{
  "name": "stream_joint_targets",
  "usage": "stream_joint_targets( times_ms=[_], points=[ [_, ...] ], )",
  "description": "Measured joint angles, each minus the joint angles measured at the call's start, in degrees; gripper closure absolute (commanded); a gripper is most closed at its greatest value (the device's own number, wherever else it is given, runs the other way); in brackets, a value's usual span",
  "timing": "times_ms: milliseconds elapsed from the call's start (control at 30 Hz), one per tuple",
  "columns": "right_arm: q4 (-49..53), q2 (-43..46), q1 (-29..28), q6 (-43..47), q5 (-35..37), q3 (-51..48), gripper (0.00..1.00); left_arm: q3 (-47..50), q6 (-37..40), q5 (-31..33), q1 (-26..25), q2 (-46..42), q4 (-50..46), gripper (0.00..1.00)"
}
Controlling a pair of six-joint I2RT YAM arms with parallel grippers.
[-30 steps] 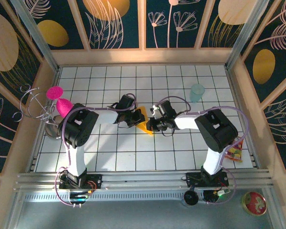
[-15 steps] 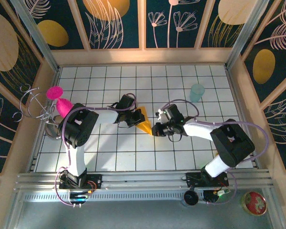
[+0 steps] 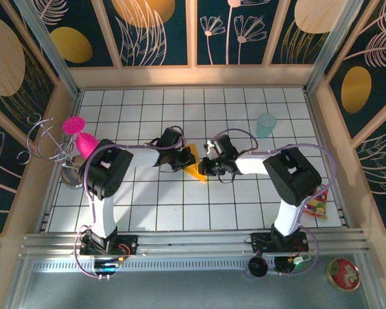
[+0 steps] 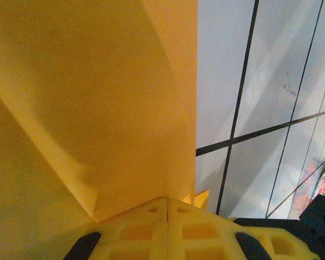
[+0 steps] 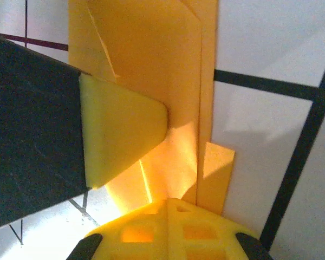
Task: Fold a paper plane with a square sheet of paper (pick it up from the middle)
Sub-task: Fourth fold the wing at the center of the table.
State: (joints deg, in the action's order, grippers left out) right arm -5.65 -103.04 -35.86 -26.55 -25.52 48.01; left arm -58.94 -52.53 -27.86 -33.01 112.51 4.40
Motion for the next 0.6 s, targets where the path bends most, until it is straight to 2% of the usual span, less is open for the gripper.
stream_joint_targets(
  times_ms=[367,600],
  points=[
    [0.5,0.0,-0.4,0.5,1.9,0.0,1.00,-1.4,2.0,0.3,0.3,0.1,-1.2,0.97],
    [1.7,0.0,-0.7,0.7,3.0,0.5,1.00,-3.7,3.7,-0.4,4.9,2.3,-0.4,0.89]
  ],
)
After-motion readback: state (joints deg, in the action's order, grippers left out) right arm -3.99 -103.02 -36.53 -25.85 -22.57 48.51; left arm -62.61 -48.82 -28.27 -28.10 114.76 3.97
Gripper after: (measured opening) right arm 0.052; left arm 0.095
